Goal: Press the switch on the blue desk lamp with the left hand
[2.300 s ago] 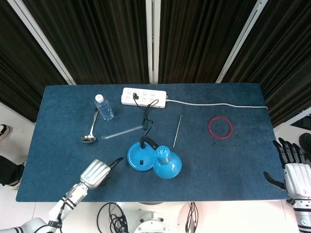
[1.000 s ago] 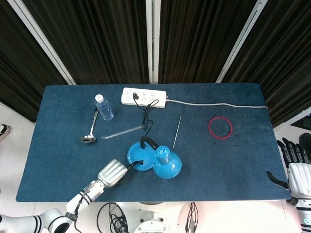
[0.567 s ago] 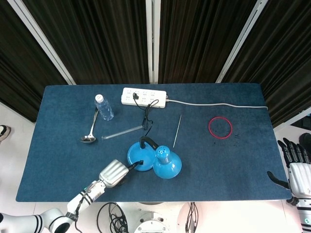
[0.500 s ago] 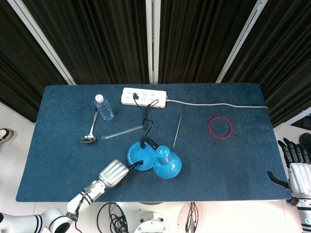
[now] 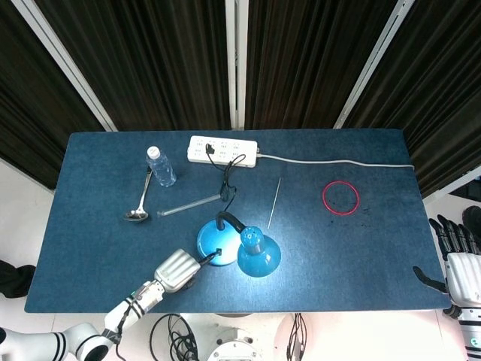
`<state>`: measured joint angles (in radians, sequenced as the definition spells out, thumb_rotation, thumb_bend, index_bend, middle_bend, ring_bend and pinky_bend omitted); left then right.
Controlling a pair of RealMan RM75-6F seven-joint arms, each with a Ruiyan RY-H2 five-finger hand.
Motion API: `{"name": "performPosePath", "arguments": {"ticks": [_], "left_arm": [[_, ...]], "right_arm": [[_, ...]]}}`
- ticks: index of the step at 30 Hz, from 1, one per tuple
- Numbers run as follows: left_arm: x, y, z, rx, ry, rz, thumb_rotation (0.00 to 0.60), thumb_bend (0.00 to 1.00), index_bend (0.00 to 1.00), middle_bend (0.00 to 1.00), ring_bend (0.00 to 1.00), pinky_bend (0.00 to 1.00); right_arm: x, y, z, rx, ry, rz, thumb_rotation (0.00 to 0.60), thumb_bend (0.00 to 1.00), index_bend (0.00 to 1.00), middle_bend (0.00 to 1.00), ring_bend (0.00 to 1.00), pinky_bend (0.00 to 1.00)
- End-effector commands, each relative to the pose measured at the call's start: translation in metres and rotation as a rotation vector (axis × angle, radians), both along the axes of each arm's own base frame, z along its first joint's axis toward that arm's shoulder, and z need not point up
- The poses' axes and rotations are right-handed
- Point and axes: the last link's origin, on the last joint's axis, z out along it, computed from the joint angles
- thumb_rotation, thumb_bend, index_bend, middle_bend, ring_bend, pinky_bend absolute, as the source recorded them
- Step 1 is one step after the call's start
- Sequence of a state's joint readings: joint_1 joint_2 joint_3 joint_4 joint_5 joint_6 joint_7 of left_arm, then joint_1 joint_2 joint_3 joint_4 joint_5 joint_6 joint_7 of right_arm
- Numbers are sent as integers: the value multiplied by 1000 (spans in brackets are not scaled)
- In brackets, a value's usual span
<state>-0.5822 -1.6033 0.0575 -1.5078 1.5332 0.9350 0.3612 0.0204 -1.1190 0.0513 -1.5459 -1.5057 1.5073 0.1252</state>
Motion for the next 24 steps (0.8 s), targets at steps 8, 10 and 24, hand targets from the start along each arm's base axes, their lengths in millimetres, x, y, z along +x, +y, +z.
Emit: {"name": "performPosePath", "arguments": {"ticks": [8, 10, 24], "left_arm": [[2, 4, 10, 78, -61, -6, 600, 380, 88, 772, 823, 825], [0, 5, 17, 123, -87, -6, 600, 380, 86, 772, 823, 825], [-103, 4, 140, 591, -65, 333, 600, 244, 91, 120, 42, 222]], "right_arm": [[-1, 1, 3, -13, -2, -2, 600, 132, 0, 0, 0, 0], [-1, 1, 4, -14, -3, -1, 600, 132, 0, 0, 0, 0], [2, 1, 4, -13, -3, 5, 600, 132, 0, 0, 0, 0]]}}
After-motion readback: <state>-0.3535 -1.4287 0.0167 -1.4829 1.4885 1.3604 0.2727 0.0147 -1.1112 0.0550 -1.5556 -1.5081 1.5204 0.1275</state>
